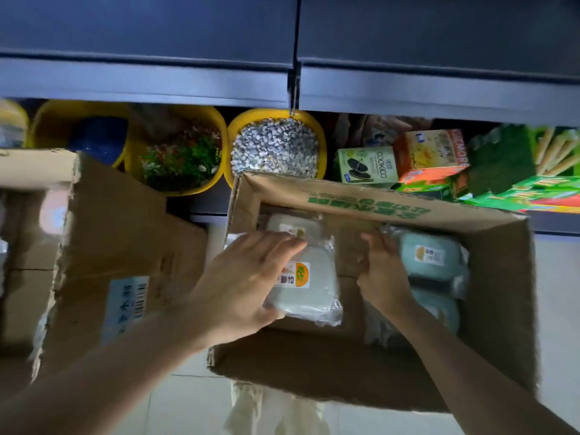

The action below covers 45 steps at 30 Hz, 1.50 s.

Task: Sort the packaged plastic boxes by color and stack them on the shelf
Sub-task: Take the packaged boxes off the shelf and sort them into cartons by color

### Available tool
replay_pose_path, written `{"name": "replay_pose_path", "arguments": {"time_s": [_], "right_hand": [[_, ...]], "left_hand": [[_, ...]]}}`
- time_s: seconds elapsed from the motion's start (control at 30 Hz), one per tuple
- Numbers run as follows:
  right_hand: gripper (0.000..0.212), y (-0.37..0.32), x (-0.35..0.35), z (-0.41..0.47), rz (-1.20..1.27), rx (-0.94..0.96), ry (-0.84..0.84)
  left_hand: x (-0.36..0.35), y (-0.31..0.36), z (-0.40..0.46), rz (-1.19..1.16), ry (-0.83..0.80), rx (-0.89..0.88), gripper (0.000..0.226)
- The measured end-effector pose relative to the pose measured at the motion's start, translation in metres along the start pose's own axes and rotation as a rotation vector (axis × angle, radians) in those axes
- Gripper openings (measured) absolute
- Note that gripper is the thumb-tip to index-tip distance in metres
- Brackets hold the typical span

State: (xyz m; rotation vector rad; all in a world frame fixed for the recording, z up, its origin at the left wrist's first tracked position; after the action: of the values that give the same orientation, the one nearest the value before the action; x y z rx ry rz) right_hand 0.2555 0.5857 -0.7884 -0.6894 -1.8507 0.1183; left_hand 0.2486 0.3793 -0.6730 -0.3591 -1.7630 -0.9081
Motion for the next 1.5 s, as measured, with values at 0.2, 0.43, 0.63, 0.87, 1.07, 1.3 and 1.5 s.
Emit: {"name": "replay_pose_path", "arguments": {"time_s": [0.2, 0.43, 0.63, 0.87, 1.07, 1.3, 1.5], "right_hand": [[0.049, 0.028, -0.014, -0.011, -0.095, -0.033, -0.142], [0.054, 0.026, -0.041, -0.008, -0.11, -0.038, -0.195], [0.06, 0.021, -0.044, -0.009, -0.119, -0.006, -0.198], [0.066, -0.006, 0.008, -0.031, -0.192, 0.041, -0.213], [0.07, -0.075, 0.118, -0.065, -0.282, 0.123, -0.134], [0.064, -0.18, 0.275, -0.124, -0.332, 0.254, 0.044], [0.066, -0.263, 0.392, -0.179, -0.366, 0.322, 0.177]], "left_hand": [[-0.109, -0.012, 0.026, 0.076, -0.362, 0.153, 0.098], [-0.168, -0.038, 0.041, 0.182, -0.375, 0.195, 0.079], [-0.182, -0.042, 0.04, 0.267, -0.435, 0.238, 0.065], [-0.109, -0.025, 0.024, 0.121, -0.407, 0.33, 0.081], [0.032, 0.004, 0.022, -0.038, -0.295, 0.378, 0.065], [0.214, 0.052, 0.006, -0.097, -0.112, 0.332, 0.052], [0.358, 0.096, -0.012, -0.005, 0.041, 0.24, 0.052]]}}
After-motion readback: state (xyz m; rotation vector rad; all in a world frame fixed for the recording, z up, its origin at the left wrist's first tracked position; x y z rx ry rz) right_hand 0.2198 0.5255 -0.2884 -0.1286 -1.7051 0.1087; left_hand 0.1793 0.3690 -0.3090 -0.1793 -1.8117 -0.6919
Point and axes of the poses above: each hand's wrist, its own z-axis towards the middle knuckle, its own x-axis out of the back of the hand, y = z × x, the point moved 7 cm from there along z, towards the middle knuckle, and after that the axes turned 7 degrees about -x, right-handed, at the moved point
